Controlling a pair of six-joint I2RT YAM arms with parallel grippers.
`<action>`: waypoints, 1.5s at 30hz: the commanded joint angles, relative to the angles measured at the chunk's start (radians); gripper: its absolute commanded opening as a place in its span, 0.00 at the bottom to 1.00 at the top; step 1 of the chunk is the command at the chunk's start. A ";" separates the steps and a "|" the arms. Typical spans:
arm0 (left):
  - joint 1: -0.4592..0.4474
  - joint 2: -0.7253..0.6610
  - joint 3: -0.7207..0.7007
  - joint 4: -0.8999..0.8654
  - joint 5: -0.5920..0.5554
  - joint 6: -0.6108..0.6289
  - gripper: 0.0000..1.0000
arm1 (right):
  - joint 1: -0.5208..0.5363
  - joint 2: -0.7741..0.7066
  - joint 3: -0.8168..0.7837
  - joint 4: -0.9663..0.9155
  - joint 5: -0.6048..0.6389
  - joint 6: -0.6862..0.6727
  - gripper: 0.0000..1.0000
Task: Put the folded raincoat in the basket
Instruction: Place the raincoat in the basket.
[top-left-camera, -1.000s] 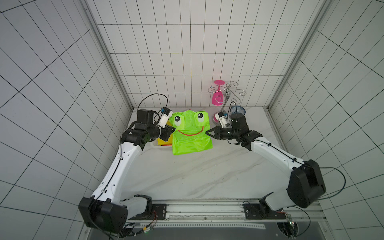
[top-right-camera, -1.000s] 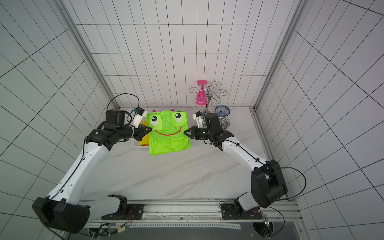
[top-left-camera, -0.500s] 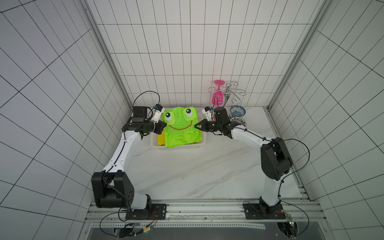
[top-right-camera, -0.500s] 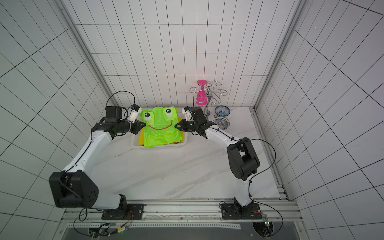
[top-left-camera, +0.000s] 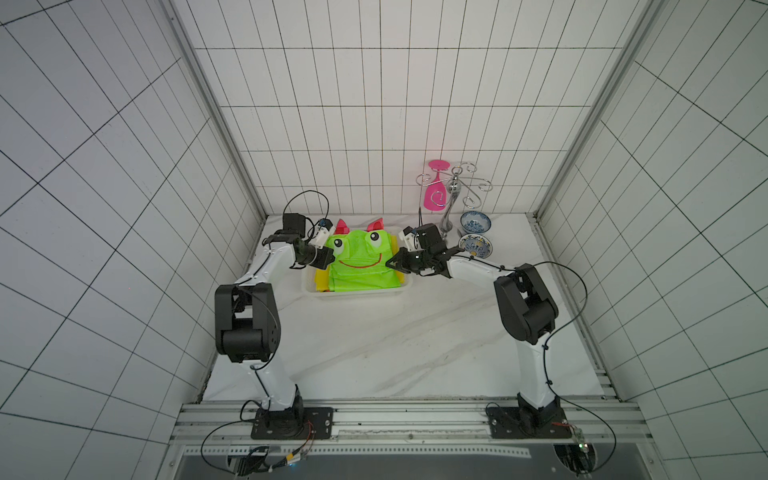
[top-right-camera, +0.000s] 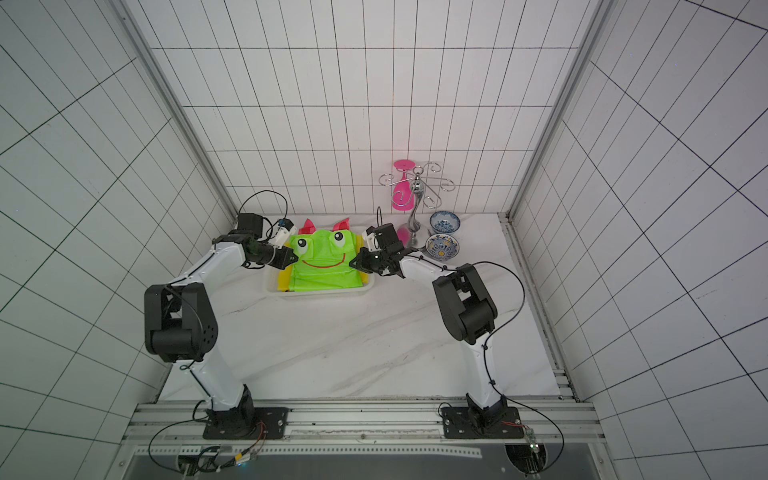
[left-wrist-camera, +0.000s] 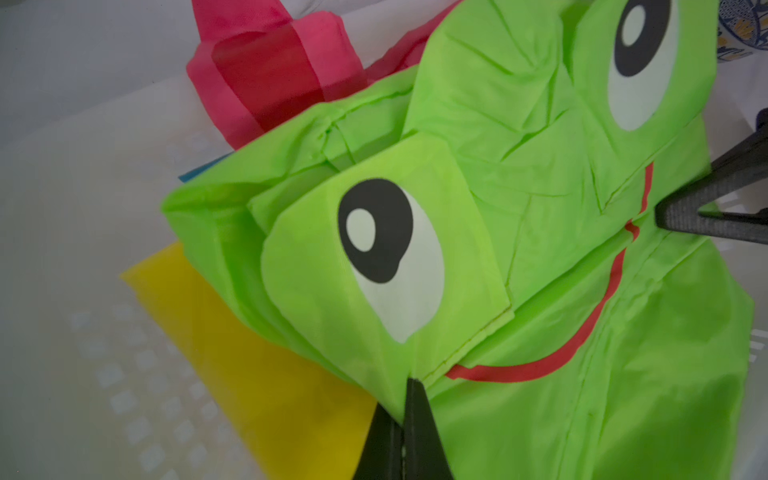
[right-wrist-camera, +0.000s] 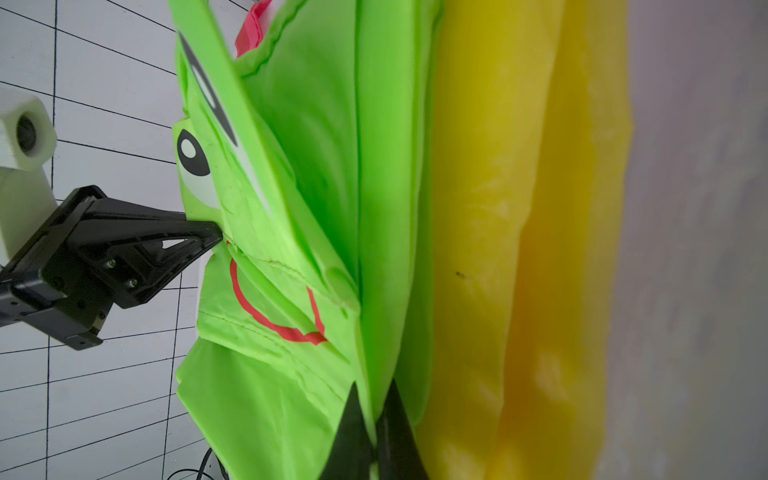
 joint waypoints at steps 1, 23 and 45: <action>0.022 0.037 0.051 0.022 -0.104 0.016 0.00 | -0.004 0.030 0.048 -0.065 0.057 0.024 0.00; 0.024 -0.044 0.023 0.061 -0.241 -0.036 0.03 | 0.055 -0.009 0.065 -0.147 0.082 0.045 0.27; -0.040 -0.016 0.003 -0.064 0.045 -0.033 0.40 | 0.122 -0.092 0.269 -0.313 0.176 -0.047 0.30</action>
